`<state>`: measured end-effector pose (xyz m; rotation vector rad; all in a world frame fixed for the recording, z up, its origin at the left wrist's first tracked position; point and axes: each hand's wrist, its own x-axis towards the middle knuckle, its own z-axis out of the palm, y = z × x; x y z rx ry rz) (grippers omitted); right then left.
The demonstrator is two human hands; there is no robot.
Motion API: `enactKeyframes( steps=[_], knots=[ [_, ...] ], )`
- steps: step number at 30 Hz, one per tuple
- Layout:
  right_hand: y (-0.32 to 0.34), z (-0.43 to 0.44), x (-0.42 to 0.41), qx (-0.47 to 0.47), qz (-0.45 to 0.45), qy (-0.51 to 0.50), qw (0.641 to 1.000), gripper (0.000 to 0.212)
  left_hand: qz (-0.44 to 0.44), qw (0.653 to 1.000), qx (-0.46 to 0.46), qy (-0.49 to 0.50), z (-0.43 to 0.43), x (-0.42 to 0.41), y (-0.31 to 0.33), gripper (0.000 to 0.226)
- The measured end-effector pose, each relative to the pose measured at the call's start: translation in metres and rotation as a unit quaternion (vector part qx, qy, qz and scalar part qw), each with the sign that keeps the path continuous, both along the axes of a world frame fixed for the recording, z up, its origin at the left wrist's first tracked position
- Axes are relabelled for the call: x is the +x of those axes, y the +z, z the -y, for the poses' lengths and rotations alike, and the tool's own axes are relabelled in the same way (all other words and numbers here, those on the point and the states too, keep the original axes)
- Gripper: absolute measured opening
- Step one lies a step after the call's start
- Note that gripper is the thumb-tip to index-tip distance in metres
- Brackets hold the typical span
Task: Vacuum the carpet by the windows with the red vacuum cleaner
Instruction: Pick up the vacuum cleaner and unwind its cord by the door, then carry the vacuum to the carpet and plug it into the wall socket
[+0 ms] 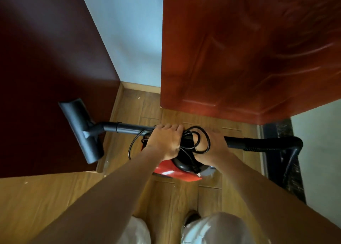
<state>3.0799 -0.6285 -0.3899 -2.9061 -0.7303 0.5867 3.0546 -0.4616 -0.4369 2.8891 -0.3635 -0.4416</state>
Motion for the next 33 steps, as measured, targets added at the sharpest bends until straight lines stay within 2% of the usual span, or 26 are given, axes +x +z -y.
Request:
enactKeyframes(
  steps=[2,5,8,11,18,22,25,29,33],
  knots=[
    [0.059,0.006,-0.013,-0.017,0.004,0.022,1.0,0.058,0.005,1.0,-0.01,0.006,0.005,-0.016,0.057,0.056],
    [0.138,0.015,-0.032,0.006,-0.006,0.028,1.0,0.058,0.028,0.999,-0.029,0.036,0.011,-0.046,0.14,0.057],
    [0.193,0.018,-0.046,0.012,-0.014,0.042,0.999,0.052,0.028,0.996,-0.025,0.081,0.014,-0.077,0.204,0.045],
    [0.22,0.017,-0.06,0.012,-0.011,0.112,0.994,0.046,0.001,0.991,-0.003,0.13,0.022,-0.104,0.237,0.037],
    [0.249,0.005,-0.107,-0.017,-0.024,0.307,0.951,0.041,-0.042,0.959,0.042,0.277,0.048,-0.192,0.272,0.043],
    [0.272,-0.03,-0.147,-0.022,-0.061,0.403,0.913,0.041,-0.058,0.91,0.045,0.409,0.048,-0.261,0.289,0.044],
    [0.289,-0.059,-0.193,-0.018,-0.071,0.485,0.871,0.044,-0.04,0.859,0.031,0.509,0.05,-0.324,0.297,0.05],
    [0.297,-0.092,-0.269,-0.05,-0.014,0.622,0.782,0.05,0.0,0.786,0.025,0.618,0.063,-0.41,0.306,0.045],
    [0.301,-0.123,-0.358,-0.062,0.017,0.716,0.695,0.054,0.02,0.699,0.019,0.714,0.077,-0.494,0.317,0.042]
  ],
)
